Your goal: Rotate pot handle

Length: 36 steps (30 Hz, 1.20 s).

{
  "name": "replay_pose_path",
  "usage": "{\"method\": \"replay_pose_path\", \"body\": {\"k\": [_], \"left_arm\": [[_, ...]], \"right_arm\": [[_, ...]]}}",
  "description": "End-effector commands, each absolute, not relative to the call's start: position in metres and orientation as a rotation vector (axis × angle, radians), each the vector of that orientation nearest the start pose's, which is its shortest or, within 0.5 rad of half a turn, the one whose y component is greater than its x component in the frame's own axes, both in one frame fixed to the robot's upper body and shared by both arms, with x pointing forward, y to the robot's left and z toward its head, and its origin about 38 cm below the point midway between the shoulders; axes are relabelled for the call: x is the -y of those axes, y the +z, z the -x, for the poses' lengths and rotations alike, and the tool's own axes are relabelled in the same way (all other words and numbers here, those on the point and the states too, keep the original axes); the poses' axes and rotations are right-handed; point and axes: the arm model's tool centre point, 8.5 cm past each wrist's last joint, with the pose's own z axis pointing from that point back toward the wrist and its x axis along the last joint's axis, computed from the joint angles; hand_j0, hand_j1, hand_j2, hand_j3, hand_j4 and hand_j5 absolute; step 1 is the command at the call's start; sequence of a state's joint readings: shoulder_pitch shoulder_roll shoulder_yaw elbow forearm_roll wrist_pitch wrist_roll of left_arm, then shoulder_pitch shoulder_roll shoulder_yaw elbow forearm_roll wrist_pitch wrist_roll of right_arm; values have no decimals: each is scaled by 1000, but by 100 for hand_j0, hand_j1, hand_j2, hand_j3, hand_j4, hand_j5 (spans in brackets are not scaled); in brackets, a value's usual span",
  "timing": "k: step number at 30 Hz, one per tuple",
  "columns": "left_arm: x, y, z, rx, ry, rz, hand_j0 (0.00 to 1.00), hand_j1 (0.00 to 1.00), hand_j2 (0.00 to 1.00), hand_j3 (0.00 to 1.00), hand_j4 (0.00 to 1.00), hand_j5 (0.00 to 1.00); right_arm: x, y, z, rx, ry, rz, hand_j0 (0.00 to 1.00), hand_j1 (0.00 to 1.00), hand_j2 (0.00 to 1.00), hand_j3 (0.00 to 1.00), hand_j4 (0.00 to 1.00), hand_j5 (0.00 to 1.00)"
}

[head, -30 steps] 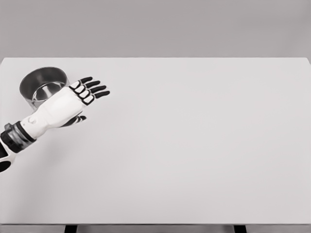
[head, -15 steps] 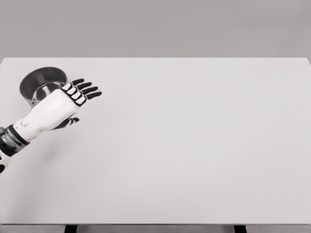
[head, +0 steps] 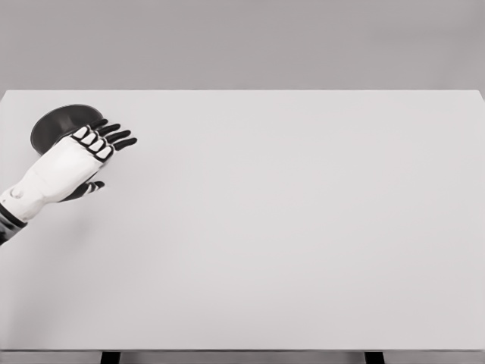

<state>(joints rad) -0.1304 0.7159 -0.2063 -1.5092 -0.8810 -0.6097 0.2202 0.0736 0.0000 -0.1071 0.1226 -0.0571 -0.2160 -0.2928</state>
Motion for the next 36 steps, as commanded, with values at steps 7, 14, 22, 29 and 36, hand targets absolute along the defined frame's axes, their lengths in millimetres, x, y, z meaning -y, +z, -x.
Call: {"method": "replay_pose_path", "body": {"k": [7, 14, 22, 29, 36], "left_arm": [[-361, 157, -371, 1772, -1677, -909, 100, 100, 100, 100, 100, 100], [-372, 157, -373, 1747, -1659, -931, 100, 100, 100, 100, 100, 100], [-390, 158, -372, 1705, -1644, -966, 100, 100, 100, 100, 100, 100], [-406, 158, -373, 1663, -1636, -990, 100, 100, 100, 100, 100, 100], [-421, 161, -372, 1629, -1619, -1021, 100, 100, 100, 100, 100, 100]], "right_arm": [[294, -248, 71, 3, -166, 400, 100, 100, 100, 100, 100, 100], [294, -248, 71, 3, -166, 400, 100, 100, 100, 100, 100, 100], [294, -248, 71, 3, -166, 400, 100, 100, 100, 100, 100, 100], [294, -248, 71, 3, -166, 400, 100, 100, 100, 100, 100, 100], [294, -248, 71, 3, -165, 400, 100, 100, 100, 100, 100, 100]]}}
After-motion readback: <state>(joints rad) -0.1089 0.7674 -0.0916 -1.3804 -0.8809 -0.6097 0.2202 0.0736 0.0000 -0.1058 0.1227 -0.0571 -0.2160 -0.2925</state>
